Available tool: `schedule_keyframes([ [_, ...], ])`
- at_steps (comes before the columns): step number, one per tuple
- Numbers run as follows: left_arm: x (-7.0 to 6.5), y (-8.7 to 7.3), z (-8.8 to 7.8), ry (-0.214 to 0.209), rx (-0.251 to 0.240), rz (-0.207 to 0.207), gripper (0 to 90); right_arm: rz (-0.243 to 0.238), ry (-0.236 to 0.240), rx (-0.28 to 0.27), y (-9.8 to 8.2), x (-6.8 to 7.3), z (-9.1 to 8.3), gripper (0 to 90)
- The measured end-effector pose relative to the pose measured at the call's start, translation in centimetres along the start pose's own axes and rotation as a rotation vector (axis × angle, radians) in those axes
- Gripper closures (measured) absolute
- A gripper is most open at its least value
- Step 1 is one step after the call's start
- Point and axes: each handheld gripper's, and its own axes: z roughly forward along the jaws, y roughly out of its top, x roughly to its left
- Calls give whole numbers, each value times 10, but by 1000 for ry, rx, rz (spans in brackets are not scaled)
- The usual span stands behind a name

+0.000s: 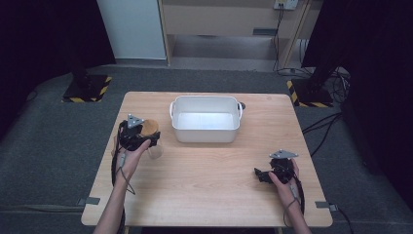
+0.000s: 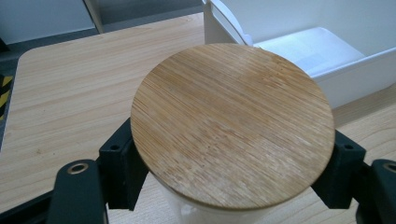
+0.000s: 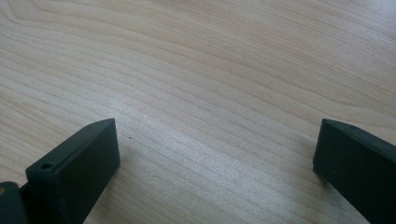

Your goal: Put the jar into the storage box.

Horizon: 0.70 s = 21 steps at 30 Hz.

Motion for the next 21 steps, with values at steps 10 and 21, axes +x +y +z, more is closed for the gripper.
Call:
schedule_keyframes([
  [10, -1, 0, 0, 2, 1, -2, 244, 0, 0, 0, 0, 0, 0, 7],
  [21, -2, 1, -2, 4, 4, -1, 245, 0, 0, 0, 0, 0, 0, 7],
])
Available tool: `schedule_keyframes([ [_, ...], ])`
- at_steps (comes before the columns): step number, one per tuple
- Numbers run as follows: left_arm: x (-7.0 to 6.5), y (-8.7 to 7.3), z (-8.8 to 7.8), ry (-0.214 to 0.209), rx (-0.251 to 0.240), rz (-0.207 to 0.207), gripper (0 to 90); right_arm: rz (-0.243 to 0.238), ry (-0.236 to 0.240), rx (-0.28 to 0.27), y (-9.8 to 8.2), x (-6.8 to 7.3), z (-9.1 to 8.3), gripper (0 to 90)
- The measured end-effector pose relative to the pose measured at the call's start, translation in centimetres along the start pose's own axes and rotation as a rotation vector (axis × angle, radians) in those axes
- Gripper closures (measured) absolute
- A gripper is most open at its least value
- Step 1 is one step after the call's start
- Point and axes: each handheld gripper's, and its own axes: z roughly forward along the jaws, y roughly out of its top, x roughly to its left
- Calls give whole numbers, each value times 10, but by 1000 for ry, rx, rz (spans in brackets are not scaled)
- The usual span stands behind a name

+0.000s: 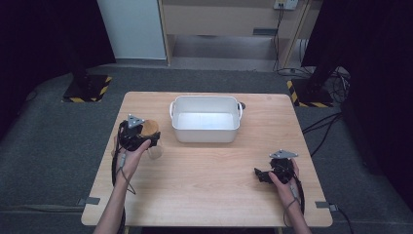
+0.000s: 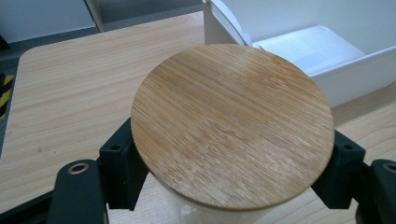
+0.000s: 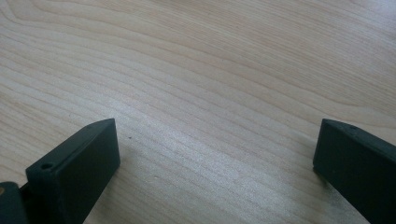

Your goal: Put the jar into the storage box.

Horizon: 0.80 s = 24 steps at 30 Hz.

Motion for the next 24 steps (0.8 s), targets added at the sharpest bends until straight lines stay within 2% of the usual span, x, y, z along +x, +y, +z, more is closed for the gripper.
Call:
schedule_keyframes([
  [13, -5, 14, -12, -6, -9, 12, 245, 0, 0, 0, 0, 0, 0, 7],
  [19, -11, 23, -22, -52, -2, 24, 245, 0, 0, 0, 0, 0, 0, 7],
  [24, -24, 38, -35, -72, -15, 60, 245, 0, 0, 0, 0, 0, 0, 7],
])
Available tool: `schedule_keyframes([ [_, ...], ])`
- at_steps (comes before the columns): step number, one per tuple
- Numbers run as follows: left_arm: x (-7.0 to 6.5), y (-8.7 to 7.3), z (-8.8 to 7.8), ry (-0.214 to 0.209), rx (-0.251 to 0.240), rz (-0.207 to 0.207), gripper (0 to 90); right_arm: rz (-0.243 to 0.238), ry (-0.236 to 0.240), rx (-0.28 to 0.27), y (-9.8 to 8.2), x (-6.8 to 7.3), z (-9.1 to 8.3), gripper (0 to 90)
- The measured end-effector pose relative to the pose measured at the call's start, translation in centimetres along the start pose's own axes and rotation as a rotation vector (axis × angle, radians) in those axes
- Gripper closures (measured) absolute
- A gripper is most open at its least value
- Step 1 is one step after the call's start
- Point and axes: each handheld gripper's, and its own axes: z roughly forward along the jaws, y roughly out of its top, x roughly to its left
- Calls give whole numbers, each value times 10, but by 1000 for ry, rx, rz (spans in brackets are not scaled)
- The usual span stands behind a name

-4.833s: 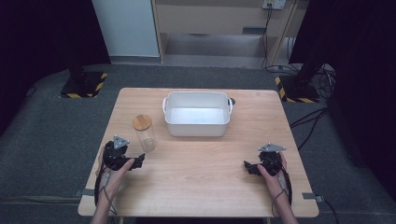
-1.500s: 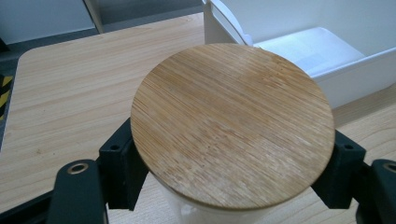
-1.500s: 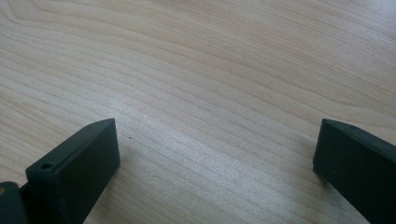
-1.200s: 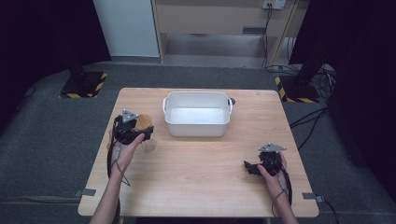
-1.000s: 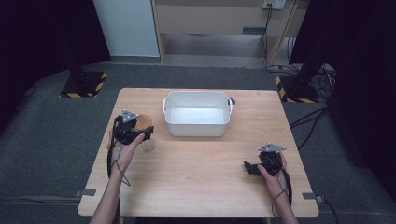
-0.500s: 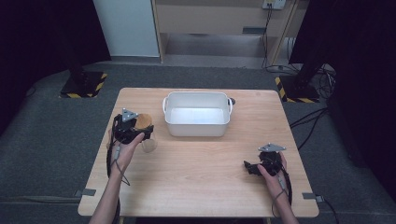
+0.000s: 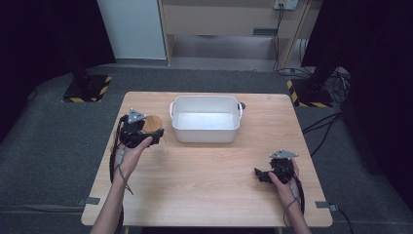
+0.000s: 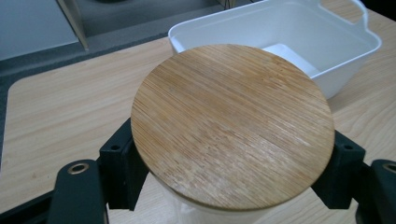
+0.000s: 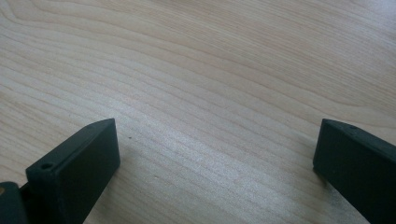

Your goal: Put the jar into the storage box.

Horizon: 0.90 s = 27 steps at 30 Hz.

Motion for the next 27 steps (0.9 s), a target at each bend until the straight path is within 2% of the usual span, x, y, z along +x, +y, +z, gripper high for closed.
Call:
schedule_keyframes([
  [2, -2, 3, -2, -6, -5, 4, 245, 0, 0, 0, 0, 0, 0, 7],
  [4, -9, 14, -6, -25, -8, 22, 245, 0, 0, 0, 0, 0, 0, 7],
  [5, -9, 14, -6, -25, -8, 22, 245, 0, 0, 0, 0, 0, 0, 7],
  [14, -30, 46, -10, -45, -9, 79, 245, 1, 0, 0, 0, 0, 0, 7],
  [22, -44, 73, 0, -72, -9, 108, 245, 1, 0, 0, 0, 0, 0, 7],
  [27, -47, 84, 7, -76, -17, 116, 245, 1, 0, 0, 0, 0, 0, 7],
])
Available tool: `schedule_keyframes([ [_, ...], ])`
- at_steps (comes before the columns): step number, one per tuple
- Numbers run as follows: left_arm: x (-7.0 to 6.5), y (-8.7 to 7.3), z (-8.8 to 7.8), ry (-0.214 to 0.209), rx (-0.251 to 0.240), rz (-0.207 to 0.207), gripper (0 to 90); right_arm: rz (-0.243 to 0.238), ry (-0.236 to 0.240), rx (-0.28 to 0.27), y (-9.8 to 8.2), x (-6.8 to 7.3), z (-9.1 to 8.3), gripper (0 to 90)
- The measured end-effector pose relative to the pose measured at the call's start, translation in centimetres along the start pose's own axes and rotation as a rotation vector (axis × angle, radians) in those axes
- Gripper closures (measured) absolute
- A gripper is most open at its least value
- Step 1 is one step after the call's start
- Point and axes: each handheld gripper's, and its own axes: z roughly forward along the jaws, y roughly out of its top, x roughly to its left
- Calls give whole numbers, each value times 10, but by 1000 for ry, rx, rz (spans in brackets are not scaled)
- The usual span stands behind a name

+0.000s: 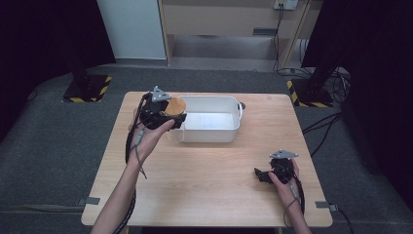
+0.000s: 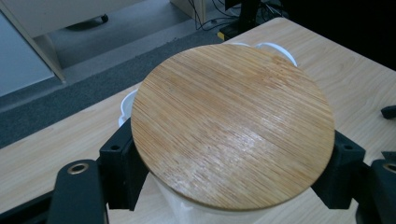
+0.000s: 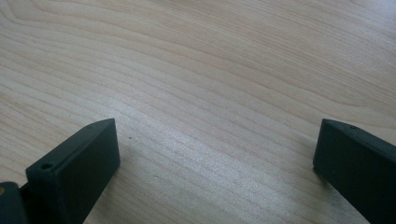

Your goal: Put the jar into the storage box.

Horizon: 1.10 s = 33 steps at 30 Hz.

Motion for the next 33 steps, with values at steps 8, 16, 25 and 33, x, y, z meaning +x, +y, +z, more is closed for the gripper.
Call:
schedule_keyframes([
  [8, -4, 19, 20, -8, -1, 18, 245, -1, 0, 0, 0, 0, 0, 7],
  [16, -8, 38, 43, -22, -12, 34, 245, -1, 0, 0, 0, 0, 0, 7],
  [25, -10, 47, 69, -44, -16, 29, 245, -2, 0, 1, 0, 0, 0, 7],
  [33, -14, 51, 97, -50, 3, 32, 244, -3, 0, 0, 0, 0, 0, 7],
])
